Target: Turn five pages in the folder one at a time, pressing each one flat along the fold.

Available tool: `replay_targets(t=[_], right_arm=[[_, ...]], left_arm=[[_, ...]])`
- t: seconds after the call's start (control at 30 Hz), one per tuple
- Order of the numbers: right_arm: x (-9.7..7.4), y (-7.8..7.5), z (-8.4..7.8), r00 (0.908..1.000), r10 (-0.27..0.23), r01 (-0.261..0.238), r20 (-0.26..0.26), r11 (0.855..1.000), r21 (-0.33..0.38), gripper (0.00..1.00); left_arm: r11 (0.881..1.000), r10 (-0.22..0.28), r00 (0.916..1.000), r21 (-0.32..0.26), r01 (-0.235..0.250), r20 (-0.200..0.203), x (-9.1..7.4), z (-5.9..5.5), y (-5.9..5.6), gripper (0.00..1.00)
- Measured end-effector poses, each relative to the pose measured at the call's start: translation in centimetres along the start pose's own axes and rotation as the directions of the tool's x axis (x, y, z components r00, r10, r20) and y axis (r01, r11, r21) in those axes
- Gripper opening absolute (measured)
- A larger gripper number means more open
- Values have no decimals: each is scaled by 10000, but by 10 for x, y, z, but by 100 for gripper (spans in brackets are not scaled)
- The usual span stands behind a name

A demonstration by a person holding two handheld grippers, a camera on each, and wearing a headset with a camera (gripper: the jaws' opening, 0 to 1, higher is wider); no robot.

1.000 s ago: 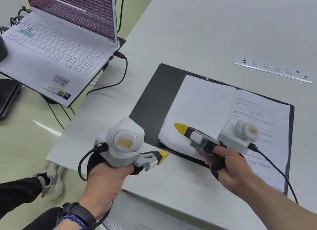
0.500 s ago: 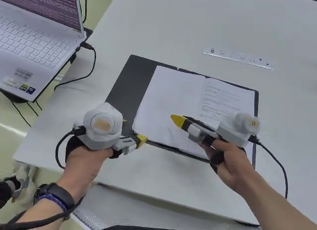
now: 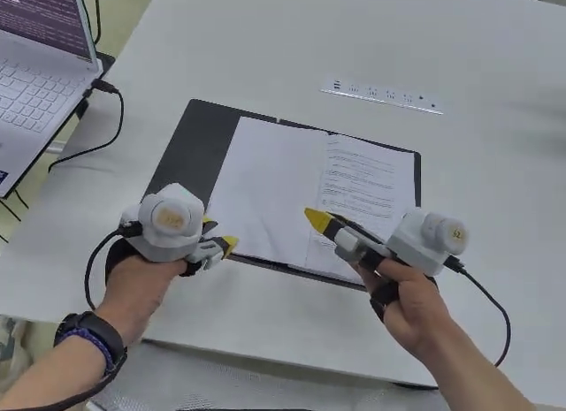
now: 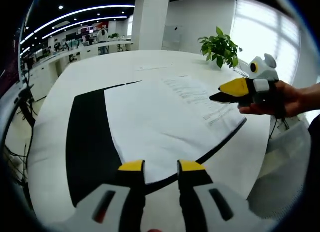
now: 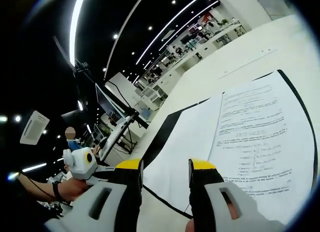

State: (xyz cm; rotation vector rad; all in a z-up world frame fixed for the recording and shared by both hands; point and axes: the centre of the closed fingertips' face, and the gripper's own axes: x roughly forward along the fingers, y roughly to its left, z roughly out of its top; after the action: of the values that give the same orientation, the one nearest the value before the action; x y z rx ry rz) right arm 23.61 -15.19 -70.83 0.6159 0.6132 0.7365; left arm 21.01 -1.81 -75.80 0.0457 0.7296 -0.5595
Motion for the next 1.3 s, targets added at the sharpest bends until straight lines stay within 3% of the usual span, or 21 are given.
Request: replay_targets(t=[0.13,0.23,0.37,0.5,0.87,1.0,1.13,1.3], right_arm=[[-4,-4,-3,9999,-102,102,-18,9999,135,33],[-6,-7,-4,9999,-159,159,-35,9997,207,33],[-7,-8,-8,9997,-203,206,-136,9996,182,32],[-8,-16,-11,9989,-458,461,-132,9986,263,29],[1,-24,-20,9975,-510,514,-481,9987,65,26],[10,-24,-21,9951,-428,390,-894,9983,-433,25],[19,-29,-22,9871,-386,186,-1557,9916,-1283,24],[31,-36,-13,9854,-341,95,-1668,9892,-1461,23]], left_arm=[[9998,153,9997,-81,-155,-185,7,-5,8,20],[9985,525,9949,196,-510,-856,10,-21,16,15],[9973,600,9929,480,-554,-1025,11,-29,17,13],[9922,790,9912,1042,-679,-1064,11,-29,17,9],[9939,846,9919,791,-773,-946,6,-26,13,9],[9946,821,9921,716,-755,-951,6,-26,15,9],[9952,774,9921,679,-709,-983,5,-26,14,9],[9958,717,9923,648,-653,-1014,5,-26,14,8]])
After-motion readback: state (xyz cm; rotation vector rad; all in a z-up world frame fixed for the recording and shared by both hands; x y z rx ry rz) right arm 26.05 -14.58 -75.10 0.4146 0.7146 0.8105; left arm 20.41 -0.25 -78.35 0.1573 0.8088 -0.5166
